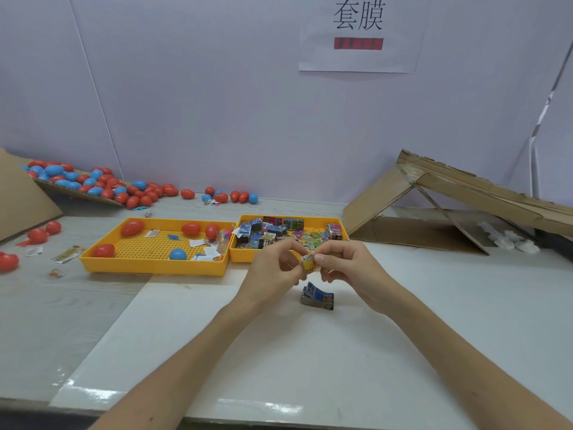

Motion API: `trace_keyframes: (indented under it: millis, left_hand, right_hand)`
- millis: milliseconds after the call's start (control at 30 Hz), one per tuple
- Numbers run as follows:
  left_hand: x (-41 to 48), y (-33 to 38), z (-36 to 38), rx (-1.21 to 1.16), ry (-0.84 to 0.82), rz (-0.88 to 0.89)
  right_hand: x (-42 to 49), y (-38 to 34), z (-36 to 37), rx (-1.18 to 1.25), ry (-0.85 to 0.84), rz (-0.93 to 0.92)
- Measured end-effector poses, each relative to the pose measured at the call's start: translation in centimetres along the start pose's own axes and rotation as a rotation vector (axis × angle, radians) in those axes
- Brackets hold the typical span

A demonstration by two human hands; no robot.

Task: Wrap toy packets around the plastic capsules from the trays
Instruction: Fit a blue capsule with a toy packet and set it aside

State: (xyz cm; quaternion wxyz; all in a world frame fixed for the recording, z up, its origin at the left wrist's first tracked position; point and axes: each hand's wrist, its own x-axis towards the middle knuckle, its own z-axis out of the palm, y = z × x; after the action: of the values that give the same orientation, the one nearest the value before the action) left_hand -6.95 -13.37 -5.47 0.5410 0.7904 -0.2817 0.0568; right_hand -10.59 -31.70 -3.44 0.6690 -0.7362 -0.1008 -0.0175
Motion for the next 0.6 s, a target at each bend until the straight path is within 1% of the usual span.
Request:
trace_keyframes:
  millis: [167, 267, 433, 600]
  left_hand:
    - [0.26, 0.10, -0.43, -0.143, 0.018, -0.092]
    - [0.28, 0.06, -0.39, -0.156, -0.020, -0.111]
    - [0.36, -0.04, -0.38, -0.157, -0.058, -0.118]
    - [0.46, -0.17, -0.46, -0.201, -0.116, -0.196]
  right_hand:
    - [0.07, -0.11, 0.03, 0.126, -0.012, 0.039]
    - [0.00, -0.13, -0.06, 0.154, -0.007, 0.043]
    - [-0.04, -0.13, -0.08, 0.098, -0.015, 0.037]
    - [-0.12, 0.00, 0.03, 0.020, -0.012, 0.007]
